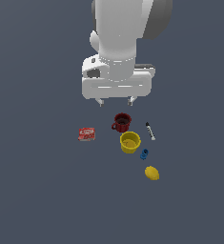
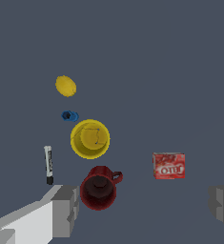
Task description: Pick up a designated object from a clutter of objects.
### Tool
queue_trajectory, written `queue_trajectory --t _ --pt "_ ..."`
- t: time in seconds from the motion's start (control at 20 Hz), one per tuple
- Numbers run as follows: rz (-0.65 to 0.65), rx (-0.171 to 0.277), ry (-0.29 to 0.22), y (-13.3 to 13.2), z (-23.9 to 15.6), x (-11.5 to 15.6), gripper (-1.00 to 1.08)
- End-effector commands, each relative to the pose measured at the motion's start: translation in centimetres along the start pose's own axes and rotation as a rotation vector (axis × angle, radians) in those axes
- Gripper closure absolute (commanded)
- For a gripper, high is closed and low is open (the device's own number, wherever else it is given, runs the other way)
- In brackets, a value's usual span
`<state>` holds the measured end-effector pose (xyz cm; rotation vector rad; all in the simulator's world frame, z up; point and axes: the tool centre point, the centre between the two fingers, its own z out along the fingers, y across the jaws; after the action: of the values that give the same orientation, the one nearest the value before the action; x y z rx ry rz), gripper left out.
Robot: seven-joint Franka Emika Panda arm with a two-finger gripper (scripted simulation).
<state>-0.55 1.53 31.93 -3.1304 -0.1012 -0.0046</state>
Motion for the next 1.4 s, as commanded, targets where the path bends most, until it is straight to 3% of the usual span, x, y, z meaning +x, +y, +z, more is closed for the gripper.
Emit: queue_trajectory --t 0.0,0.4,0.8,1.35 --pt "0.000 0.000 0.000 0.0 0.0 0.0 -0.92" --pt "-0.081 -0.017 0.035 -2.3 -1.6 0.8 -0.92" --pt "-0.076 -0.017 0.034 -2.5 -1.2 1.2 -0.92" --pt "-0.051 -0.017 0.027 -4.7 2.6 5.3 -0.92"
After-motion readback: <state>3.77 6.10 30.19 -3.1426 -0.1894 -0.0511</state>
